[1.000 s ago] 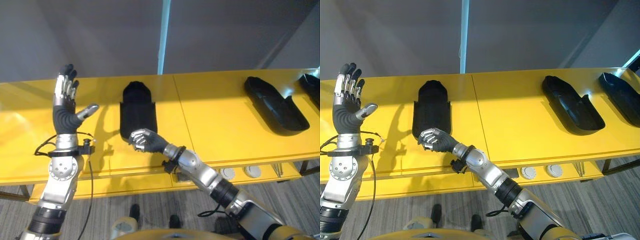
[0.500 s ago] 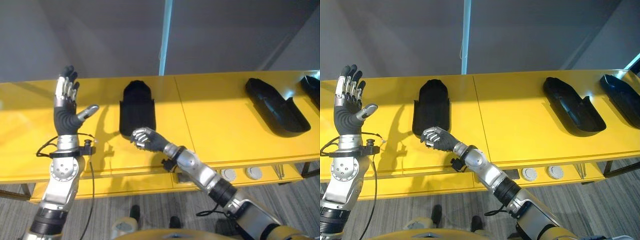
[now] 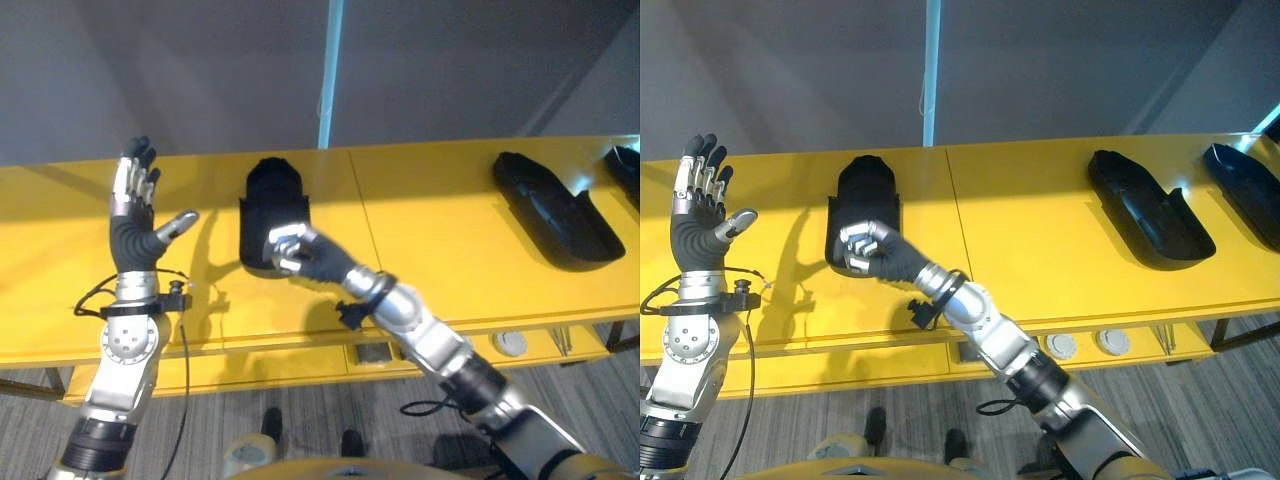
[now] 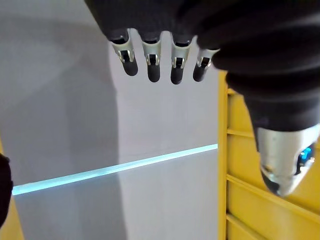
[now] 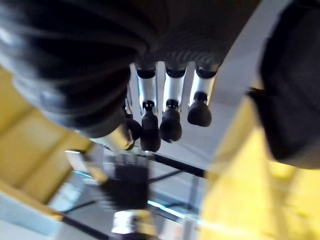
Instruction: Move parts from the plastic box to the shelf.
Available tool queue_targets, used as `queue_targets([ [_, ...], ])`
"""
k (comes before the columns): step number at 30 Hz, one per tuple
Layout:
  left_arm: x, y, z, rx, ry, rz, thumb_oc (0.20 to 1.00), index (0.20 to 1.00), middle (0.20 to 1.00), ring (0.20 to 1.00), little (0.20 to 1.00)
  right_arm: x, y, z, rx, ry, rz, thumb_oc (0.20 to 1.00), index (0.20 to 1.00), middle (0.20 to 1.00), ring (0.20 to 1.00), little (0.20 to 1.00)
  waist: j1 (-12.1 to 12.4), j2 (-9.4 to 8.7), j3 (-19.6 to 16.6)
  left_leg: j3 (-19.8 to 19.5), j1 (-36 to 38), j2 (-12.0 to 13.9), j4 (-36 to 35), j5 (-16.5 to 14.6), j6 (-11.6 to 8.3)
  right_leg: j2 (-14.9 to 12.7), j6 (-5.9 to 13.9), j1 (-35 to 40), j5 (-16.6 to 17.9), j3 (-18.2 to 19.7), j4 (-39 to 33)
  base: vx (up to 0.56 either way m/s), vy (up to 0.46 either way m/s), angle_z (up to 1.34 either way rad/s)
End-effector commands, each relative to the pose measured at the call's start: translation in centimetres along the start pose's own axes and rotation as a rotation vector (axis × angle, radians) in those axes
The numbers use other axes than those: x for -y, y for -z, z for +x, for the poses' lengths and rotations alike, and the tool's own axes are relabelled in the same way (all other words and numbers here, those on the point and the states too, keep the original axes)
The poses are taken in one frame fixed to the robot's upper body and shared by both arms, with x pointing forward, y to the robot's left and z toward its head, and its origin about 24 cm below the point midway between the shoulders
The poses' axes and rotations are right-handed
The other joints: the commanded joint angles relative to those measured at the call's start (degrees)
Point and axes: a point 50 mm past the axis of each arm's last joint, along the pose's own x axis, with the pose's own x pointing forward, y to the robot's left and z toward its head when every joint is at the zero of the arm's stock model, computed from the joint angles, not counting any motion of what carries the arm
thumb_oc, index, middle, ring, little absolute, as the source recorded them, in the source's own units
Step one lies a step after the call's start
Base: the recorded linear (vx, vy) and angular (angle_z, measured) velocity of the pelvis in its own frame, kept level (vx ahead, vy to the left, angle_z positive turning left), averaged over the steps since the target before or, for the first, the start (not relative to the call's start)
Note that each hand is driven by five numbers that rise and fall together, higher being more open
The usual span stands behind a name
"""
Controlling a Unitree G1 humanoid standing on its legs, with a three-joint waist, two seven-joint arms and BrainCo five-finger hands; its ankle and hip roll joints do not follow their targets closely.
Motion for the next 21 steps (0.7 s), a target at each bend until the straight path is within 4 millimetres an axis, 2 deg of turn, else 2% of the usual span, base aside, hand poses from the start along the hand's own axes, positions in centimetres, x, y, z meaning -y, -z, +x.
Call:
queue_targets([
  [1, 0.1, -1.0, 1.1, 0.084, 0.034, 0.023, 1.000, 1.000, 1.000, 1.000, 1.000, 2.7, -5.3, -0.7, 0.327, 0.157, 0.071, 0.304, 0.304, 0.304, 0.304, 0.304, -1.6, -2.29, -2.1, 5.3, 2.9, 2.9, 4.7, -8.2, -1.83, -3.0, 4.69, -0.9, -8.7, 2.8, 8.8, -0.03, 0.021, -0.20],
  [2, 0.1, -1.0, 1.1, 0.084, 0.034, 0.023, 1.000, 1.000, 1.000, 1.000, 1.000, 2.7, -5.3, -0.7, 0.327, 0.157, 0.071, 0.304, 0.304, 0.304, 0.304, 0.304, -1.6, -2.29, -2.1, 5.3, 2.9, 2.9, 4.7, -8.2, -1.83, -3.0, 4.69, -0.9, -8.7, 2.8, 8.8, -0.01, 0.098, -0.25],
  [3, 0.5, -1.3, 1.5, 0.099, 0.062, 0.028, 1.000, 1.000, 1.000, 1.000, 1.000, 3.9, -6.4, -2.2, 0.370, 0.261, 0.030, 1.000, 1.000, 1.000, 1.000, 1.000, -3.2, -2.35, -2.2, 6.0, 3.4, 2.7, 5.0, -9.2, -1.40, -3.2, 5.24, -1.1, -8.9, 3.8, 9.2, -0.01, 0.168, -0.18],
  [4, 1.0, -1.6, 2.1, 0.122, 0.101, 0.040, 1.000, 1.000, 1.000, 1.000, 1.000, 5.0, -7.0, -3.8, 0.370, 0.354, -0.050, 1.000, 1.000, 1.000, 1.000, 1.000, -5.4, -2.44, -2.2, 7.0, 3.2, 2.4, 5.6, -9.9, -0.84, -3.4, 6.11, -2.2, -8.3, 5.6, 10.0, -0.03, 0.215, -0.32],
  [5, 1.2, -1.7, 2.2, 0.129, 0.123, 0.049, 1.000, 1.000, 1.000, 1.000, 1.000, 5.2, -7.2, -4.5, 0.358, 0.386, -0.092, 1.000, 1.000, 1.000, 1.000, 1.000, -6.5, -2.47, -2.2, 7.9, 3.1, 2.2, 6.0, -10.4, -0.57, -3.4, 6.61, -3.0, -7.8, 7.0, 10.5, -0.05, 0.140, -0.44],
  [6, 1.3, -1.7, 2.2, 0.128, 0.124, 0.048, 1.000, 1.000, 1.000, 1.000, 1.000, 5.2, -7.3, -4.6, 0.357, 0.388, -0.093, 1.000, 1.000, 1.000, 1.000, 1.000, -6.3, -2.49, -2.2, 8.0, 3.0, 2.2, 6.0, -10.4, -0.55, -3.4, 6.64, -3.2, -7.9, 7.2, 10.6, -0.04, 0.117, -0.69],
  [8, 1.7, -1.9, 2.5, 0.146, 0.171, 0.067, 1.000, 1.000, 1.000, 1.000, 1.000, 5.6, -7.1, -6.1, 0.308, 0.461, -0.163, 1.000, 1.000, 1.000, 1.000, 1.000, -8.7, -2.53, -1.9, 10.6, 3.2, 1.9, 6.6, -11.5, 0.11, -3.1, 7.97, -4.9, -7.0, 10.4, 11.5, -0.05, 0.153, -0.85],
  [11, 2.3, -1.9, 2.6, 0.148, 0.222, 0.093, 1.000, 1.000, 1.000, 1.000, 1.000, 5.9, -5.9, -8.5, 0.197, 0.565, -0.184, 1.000, 1.000, 1.000, 1.000, 1.000, -12.5, -3.07, -1.3, 15.8, 3.5, 1.4, 6.9, -12.2, 0.99, -2.4, 10.11, -7.6, -3.1, 15.9, 11.8, -0.08, 0.177, -0.78],
  [15, 3.0, -1.9, 2.7, 0.155, 0.273, 0.089, 1.000, 1.000, 1.000, 1.000, 1.000, 6.3, -4.8, -12.4, 0.009, 0.684, -0.265, 1.000, 1.000, 1.000, 1.000, 1.000, -17.9, -3.77, 0.2, 22.3, 3.6, 1.9, 7.2, -13.1, 1.38, 0.6, 10.37, -11.5, 1.7, 22.3, 11.2, -0.10, 0.165, -1.17],
  [16, 3.1, -1.9, 2.7, 0.153, 0.285, 0.089, 1.000, 1.000, 1.000, 1.000, 1.000, 6.6, -4.4, -13.4, -0.042, 0.719, -0.293, 1.000, 1.000, 1.000, 1.000, 1.000, -20.0, -4.01, 0.8, 23.5, 4.1, 1.8, 7.0, -14.8, 1.65, 1.4, 10.37, -12.7, 3.0, 22.9, 10.9, -0.09, 0.165, -0.60],
  [17, 3.2, -1.9, 2.9, 0.154, 0.294, 0.089, 1.000, 1.000, 1.000, 1.000, 1.000, 6.7, -4.3, -13.9, -0.061, 0.742, -0.296, 1.000, 1.000, 1.000, 1.000, 1.000, -21.0, -4.54, 1.3, 25.1, 3.8, 2.2, 7.2, -14.9, 1.64, 2.8, 10.37, -14.1, 4.5, 23.2, 10.7, -0.09, 0.154, -0.88],
  [18, 3.6, -1.7, 3.1, 0.155, 0.308, 0.085, 1.000, 1.000, 1.000, 1.000, 1.000, 6.8, -4.2, -14.7, -0.088, 0.773, -0.305, 1.000, 1.000, 1.000, 1.000, 1.000, -22.0, -5.01, 1.7, 26.9, 3.4, 2.8, 7.8, -15.2, 1.75, 4.1, 10.37, -15.3, 4.5, 22.1, 10.8, -0.17, 0.084, -1.36],
  [19, 3.7, -1.6, 3.4, 0.154, 0.312, 0.095, 1.000, 1.000, 1.000, 1.000, 1.000, 6.8, -4.1, -15.0, -0.105, 0.791, -0.313, 1.000, 1.000, 1.000, 1.000, 1.000, -22.0, -5.09, 2.5, 28.7, 3.2, 3.2, 8.7, -15.2, 1.84, 4.7, 10.37, -17.0, 3.2, 18.7, 11.5, -0.32, 0.154, -1.56],
  [20, 3.8, -1.7, 4.0, 0.166, 0.310, 0.109, 1.000, 1.000, 1.000, 1.000, 1.000, 6.8, -3.9, -15.3, -0.117, 0.819, -0.321, 1.000, 1.000, 1.000, 1.000, 1.000, -22.5, -5.56, 2.9, 31.9, 2.4, 4.2, 9.7, -13.8, 2.32, 3.4, 10.37, -17.8, -1.1, 8.1, 16.0, -0.26, 0.123, -1.60],
  [21, 3.9, -1.7, 4.1, 0.167, 0.311, 0.109, 1.000, 1.000, 1.000, 1.000, 1.000, 6.8, -4.0, -15.3, -0.117, 0.820, -0.322, 1.000, 1.000, 1.000, 1.000, 1.000, -22.6, -5.64, 3.0, 31.7, 2.4, 4.1, 9.8, -14.0, 2.33, 3.3, 10.37, -18.0, -1.6, 7.9, 16.8, -0.30, 0.090, -1.28],
])
